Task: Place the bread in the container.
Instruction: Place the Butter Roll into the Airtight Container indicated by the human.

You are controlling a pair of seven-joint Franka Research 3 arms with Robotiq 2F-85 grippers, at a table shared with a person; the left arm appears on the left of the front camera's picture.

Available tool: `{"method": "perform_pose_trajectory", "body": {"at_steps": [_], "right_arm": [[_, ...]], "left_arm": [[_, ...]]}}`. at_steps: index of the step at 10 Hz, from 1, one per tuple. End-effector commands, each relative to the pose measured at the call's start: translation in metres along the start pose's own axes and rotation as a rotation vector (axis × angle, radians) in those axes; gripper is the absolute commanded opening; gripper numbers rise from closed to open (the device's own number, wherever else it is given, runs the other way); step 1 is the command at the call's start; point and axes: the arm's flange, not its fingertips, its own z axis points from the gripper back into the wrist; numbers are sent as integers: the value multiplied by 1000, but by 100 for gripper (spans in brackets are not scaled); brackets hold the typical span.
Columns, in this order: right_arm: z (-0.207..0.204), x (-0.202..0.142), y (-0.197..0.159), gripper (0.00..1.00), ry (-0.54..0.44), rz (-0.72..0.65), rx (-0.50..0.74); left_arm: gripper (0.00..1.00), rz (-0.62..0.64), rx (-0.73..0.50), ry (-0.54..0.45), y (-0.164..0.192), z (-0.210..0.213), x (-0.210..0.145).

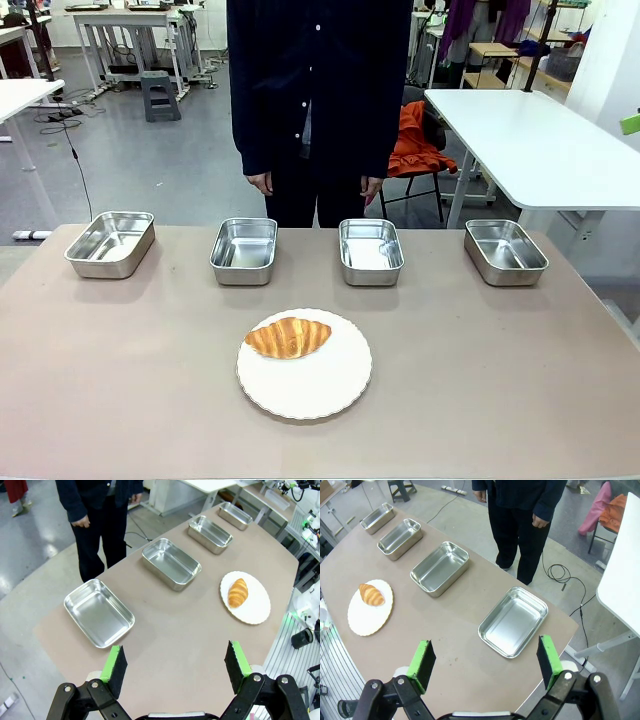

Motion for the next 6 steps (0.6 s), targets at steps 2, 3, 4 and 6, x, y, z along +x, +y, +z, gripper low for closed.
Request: {"method": "perform_pose_trajectory", "body": {"at_steps": [2, 3, 4, 6], "right_arm": [[0, 1, -1, 100, -6, 5, 2], [0, 1, -1, 100, -6, 5, 2], [0, 1, -1, 100, -6, 5, 2], [0, 1, -1, 100, -6, 5, 2]], "left_arm": [[100, -15, -4, -4, 0, 2, -1], [100, -15, -4, -4, 0, 2, -1], [100, -15, -4, -4, 0, 2, -1], [100, -15, -4, -4, 0, 2, -1]]}}
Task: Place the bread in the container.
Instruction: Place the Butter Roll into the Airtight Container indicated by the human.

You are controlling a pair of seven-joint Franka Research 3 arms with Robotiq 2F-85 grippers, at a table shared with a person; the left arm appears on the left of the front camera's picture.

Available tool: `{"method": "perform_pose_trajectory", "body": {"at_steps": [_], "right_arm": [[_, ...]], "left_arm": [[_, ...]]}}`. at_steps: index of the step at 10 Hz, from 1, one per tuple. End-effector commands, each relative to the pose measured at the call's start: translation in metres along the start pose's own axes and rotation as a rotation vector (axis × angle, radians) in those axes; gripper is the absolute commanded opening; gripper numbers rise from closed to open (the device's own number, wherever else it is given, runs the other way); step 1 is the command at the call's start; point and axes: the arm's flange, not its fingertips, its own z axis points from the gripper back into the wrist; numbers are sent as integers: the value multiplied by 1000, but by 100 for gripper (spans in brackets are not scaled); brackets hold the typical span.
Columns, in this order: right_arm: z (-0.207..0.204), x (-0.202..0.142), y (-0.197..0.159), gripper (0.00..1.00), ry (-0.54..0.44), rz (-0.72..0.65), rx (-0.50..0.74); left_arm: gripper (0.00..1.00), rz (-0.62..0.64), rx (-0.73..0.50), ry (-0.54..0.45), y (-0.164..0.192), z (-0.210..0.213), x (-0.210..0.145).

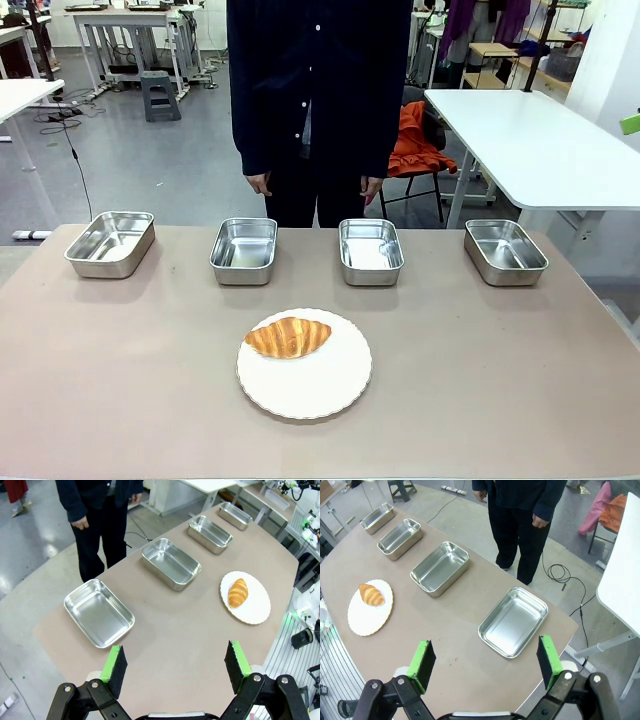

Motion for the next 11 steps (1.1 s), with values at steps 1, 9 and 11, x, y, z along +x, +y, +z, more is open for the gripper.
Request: {"method": "perform_pose_trajectory", "body": {"at_steps": [1, 9, 11], "right_arm": [[0, 1, -1, 100, -6, 5, 2], [0, 1, -1, 100, -6, 5, 2], [0, 1, -1, 100, -6, 5, 2]], "left_arm": [[100, -15, -4, -4, 0, 2, -1], [100, -15, -4, -4, 0, 2, -1], [100, -15, -4, -4, 0, 2, -1]]}}
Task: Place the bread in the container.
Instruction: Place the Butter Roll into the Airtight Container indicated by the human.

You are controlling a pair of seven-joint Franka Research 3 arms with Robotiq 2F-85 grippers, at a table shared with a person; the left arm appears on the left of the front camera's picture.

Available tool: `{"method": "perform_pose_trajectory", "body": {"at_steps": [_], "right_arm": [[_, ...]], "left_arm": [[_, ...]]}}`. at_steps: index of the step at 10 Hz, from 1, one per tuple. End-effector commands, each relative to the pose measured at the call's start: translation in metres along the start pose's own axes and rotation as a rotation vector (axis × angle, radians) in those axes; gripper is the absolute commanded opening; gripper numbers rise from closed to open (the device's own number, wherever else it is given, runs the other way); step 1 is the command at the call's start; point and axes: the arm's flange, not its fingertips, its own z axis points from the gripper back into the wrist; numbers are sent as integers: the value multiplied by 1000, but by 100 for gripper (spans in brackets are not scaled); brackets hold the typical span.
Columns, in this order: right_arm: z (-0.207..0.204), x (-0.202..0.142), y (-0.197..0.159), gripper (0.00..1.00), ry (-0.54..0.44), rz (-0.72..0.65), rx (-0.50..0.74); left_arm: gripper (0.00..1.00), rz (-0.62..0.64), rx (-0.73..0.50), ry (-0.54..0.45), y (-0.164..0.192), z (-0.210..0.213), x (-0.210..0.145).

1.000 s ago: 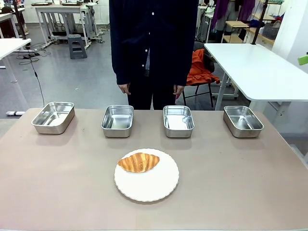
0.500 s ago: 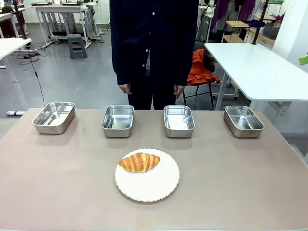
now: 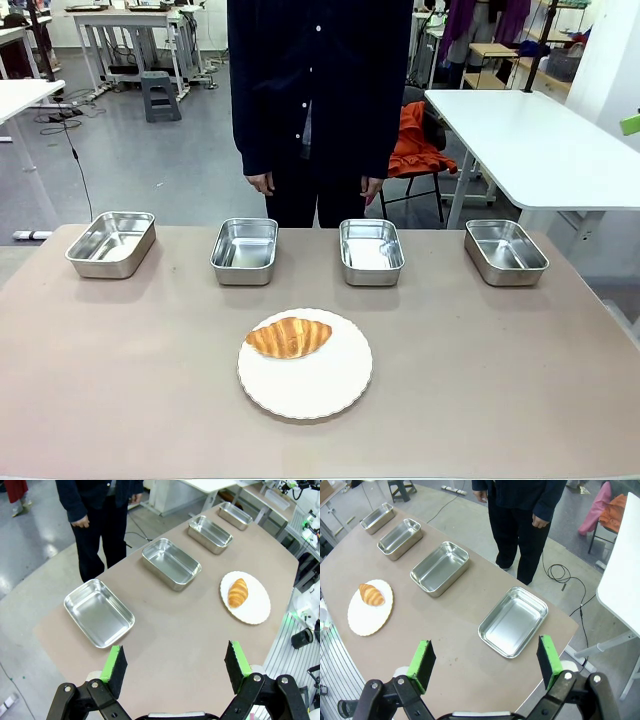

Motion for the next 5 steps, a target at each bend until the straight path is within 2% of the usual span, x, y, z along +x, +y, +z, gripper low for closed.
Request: {"method": "perform_pose_trajectory", "body": {"at_steps": [1, 5], "right_arm": [[0, 1, -1, 100, -6, 5, 2], [0, 1, -1, 100, -6, 5, 2]], "left_arm": [[100, -15, -4, -4, 0, 2, -1], [100, -15, -4, -4, 0, 2, -1]]}}
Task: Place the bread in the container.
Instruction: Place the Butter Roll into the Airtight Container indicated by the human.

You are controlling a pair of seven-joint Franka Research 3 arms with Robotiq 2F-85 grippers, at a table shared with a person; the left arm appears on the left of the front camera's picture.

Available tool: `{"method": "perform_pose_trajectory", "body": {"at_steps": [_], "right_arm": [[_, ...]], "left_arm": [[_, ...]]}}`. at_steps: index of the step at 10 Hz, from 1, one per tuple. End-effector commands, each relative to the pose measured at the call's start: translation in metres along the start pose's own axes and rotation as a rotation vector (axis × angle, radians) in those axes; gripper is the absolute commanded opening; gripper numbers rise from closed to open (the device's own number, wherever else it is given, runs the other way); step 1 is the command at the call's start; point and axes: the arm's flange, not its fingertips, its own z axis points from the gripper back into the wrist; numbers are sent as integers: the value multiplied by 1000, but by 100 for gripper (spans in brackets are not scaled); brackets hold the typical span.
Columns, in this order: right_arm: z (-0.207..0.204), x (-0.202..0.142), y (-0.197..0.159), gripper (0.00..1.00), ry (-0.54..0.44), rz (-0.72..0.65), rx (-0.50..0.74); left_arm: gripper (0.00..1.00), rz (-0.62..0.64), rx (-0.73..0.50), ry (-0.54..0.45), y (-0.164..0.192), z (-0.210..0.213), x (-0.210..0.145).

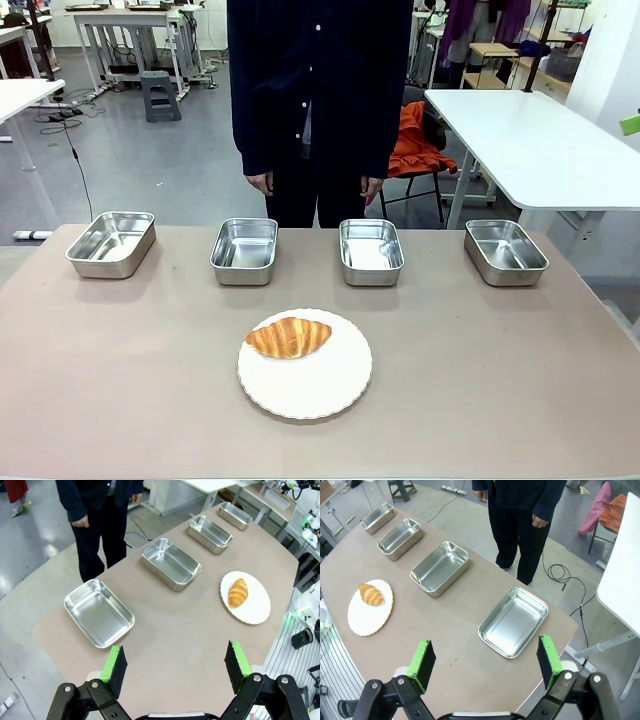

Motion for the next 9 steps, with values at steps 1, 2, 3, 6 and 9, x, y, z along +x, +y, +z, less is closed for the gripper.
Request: {"method": "perform_pose_trajectory", "body": {"at_steps": [1, 2, 3, 6, 9], "right_arm": [[0, 1, -1, 100, -6, 5, 2], [0, 1, -1, 100, -6, 5, 2], [0, 1, -1, 100, -6, 5, 2], [0, 1, -1, 100, -6, 5, 2], [0, 1, -1, 100, -6, 5, 2]], "left_arm": [[100, -15, -4, -4, 0, 2, -1], [100, -15, -4, -4, 0, 2, -1], [100, -15, -4, -4, 0, 2, -1], [100, -15, -4, -4, 0, 2, -1], [100, -15, -4, -4, 0, 2, -1]]}}
